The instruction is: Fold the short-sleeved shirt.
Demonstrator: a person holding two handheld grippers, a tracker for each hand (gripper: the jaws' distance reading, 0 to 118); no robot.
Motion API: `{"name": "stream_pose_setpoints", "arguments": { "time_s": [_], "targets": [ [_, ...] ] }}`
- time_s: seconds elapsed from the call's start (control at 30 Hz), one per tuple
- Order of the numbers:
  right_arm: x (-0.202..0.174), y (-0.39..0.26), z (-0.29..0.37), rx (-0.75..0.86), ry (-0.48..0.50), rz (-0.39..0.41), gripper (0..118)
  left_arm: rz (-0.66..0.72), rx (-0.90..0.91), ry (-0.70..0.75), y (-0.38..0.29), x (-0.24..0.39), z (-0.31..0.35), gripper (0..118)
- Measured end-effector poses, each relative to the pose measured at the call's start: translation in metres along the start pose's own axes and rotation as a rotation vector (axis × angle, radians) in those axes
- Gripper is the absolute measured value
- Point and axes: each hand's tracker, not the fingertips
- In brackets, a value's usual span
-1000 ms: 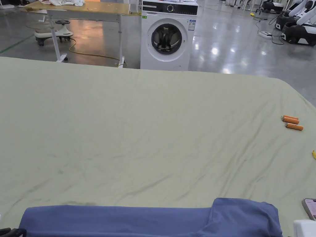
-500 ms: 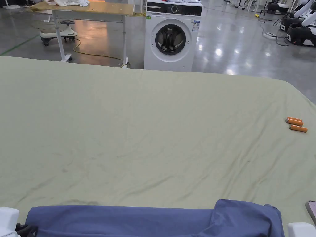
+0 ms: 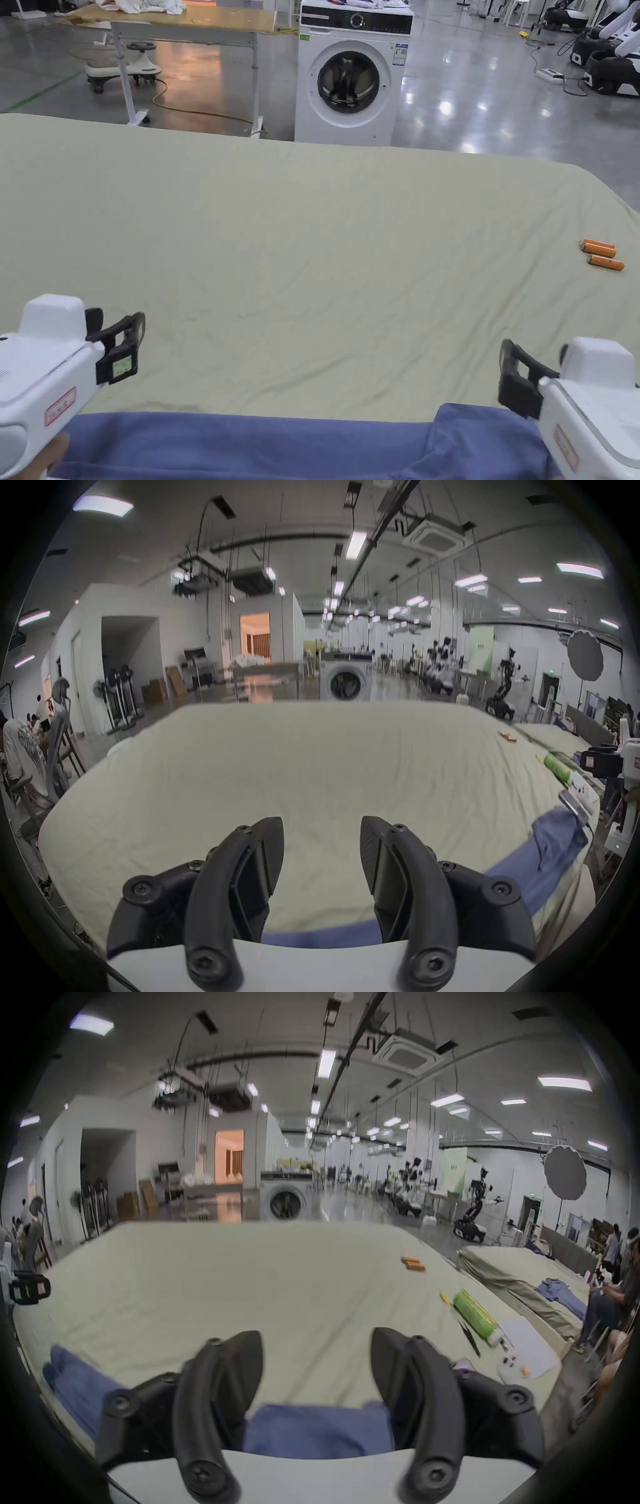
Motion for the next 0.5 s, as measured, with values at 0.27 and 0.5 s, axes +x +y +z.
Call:
{"name": "stream_pose_setpoints", "arguments": {
  "time_s": [0.27, 0.5],
  "targets": [
    [-0.05, 0.004, -0.005, 0.205, 0.011, -0.039, 3, -0.07, 0.224, 0.106, 0.004, 0.027, 0.009, 0],
    [-0.071, 0.012, 0.0, 0.293, 0.048, 0.008, 0, -0.02, 0.182, 0.12, -0.004, 0.005, 0.027, 0]
  ]
}}
